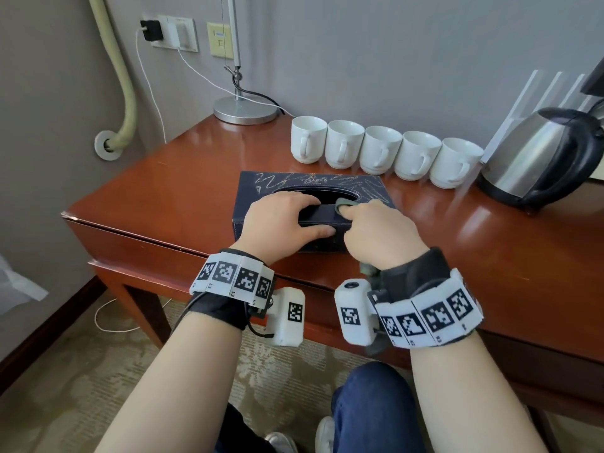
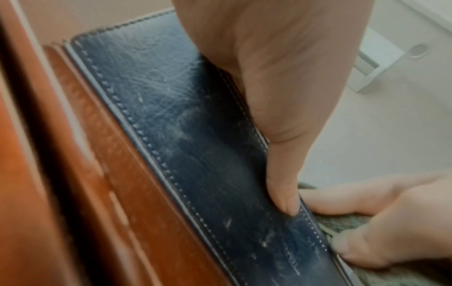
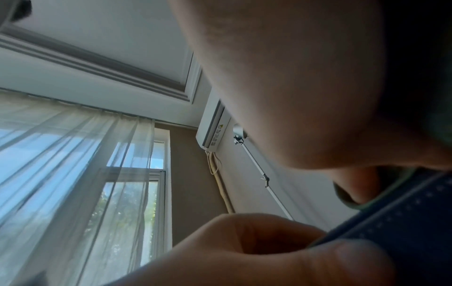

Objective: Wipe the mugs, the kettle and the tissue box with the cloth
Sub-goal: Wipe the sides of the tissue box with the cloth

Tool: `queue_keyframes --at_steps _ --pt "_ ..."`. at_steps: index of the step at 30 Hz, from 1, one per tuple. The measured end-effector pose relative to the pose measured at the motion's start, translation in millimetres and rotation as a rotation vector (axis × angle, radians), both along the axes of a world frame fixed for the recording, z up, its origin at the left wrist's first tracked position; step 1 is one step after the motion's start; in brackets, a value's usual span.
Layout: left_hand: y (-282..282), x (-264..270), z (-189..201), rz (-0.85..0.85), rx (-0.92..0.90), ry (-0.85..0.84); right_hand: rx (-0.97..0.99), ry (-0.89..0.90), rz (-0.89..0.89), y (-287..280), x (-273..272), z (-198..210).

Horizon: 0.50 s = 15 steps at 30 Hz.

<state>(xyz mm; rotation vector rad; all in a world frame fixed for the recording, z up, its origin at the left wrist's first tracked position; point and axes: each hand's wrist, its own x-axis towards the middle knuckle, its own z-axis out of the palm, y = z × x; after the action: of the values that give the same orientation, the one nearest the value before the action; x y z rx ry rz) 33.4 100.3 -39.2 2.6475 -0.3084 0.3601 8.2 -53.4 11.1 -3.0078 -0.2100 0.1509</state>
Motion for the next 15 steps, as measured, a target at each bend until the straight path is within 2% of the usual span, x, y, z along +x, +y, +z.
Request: queue_keyframes --at_steps 5,9,12,15 --pt "1 1 0 0.005 -0.018 0.006 -0.015 -0.006 -0.07 -13 -11 2" --pt "0 2 1 0.003 -0.014 0.006 -0.018 -0.044 -0.02 -8 -29 -2" --pt "0 1 1 0.0 -0.005 0.006 -0.005 -0.051 0.013 3 -22 -3" --pt "0 0 1 0.0 -0.002 0.007 -0.027 -0.044 -0.031 5 -5 -4"
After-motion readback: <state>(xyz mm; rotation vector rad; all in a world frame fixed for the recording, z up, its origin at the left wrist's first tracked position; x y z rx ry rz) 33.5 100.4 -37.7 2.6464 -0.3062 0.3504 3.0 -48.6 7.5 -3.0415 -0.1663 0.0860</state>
